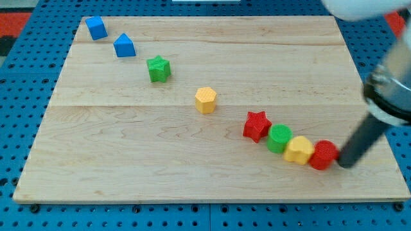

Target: Move the red star into the yellow hexagon

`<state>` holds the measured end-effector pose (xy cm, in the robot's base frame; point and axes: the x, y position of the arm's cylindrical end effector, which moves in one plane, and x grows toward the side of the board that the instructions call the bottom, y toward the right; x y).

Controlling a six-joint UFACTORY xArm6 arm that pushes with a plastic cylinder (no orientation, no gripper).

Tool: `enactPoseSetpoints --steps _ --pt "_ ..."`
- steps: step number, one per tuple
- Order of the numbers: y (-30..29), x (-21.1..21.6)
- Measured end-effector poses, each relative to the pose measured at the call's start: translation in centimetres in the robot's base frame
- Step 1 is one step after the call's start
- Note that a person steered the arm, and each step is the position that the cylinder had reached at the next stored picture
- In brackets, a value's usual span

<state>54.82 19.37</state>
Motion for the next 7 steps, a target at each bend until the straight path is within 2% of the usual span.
enactPoseSetpoints --steps 1,2,3,4,5,6,7 --pt "-8.3 -1.7" --pt "-9.9 -3.4" --pt "-2.5 -4.0" --pt "0.9 1.8" --pt "-5.2 6.1" --pt "-10.7 5.3" --pt "-10.9 1.8"
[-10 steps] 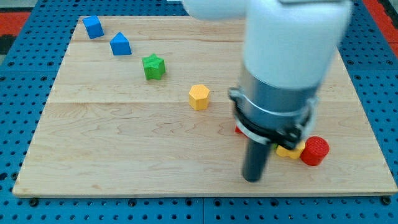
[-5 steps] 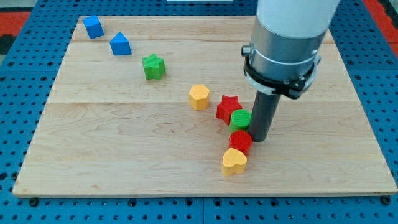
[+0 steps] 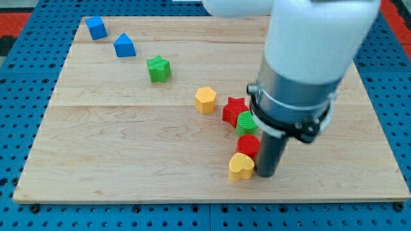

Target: Move the red star into the yellow hexagon

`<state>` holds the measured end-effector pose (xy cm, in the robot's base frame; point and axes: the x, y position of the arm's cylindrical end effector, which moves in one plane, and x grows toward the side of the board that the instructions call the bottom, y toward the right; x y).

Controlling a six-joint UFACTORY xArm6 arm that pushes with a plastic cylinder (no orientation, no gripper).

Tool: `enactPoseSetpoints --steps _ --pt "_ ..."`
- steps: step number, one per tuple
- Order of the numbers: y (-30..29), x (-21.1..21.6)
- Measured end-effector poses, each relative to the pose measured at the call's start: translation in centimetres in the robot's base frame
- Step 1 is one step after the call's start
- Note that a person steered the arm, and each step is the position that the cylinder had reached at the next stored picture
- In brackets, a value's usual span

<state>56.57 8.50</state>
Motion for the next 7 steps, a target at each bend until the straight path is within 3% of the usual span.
enactPoseSetpoints --steps 1,3,4,7 --pt "-0.6 -3.7" --pt "1.8 -6.7" --pt "-3.1 -7.5" --pt "-7.3 -17.1"
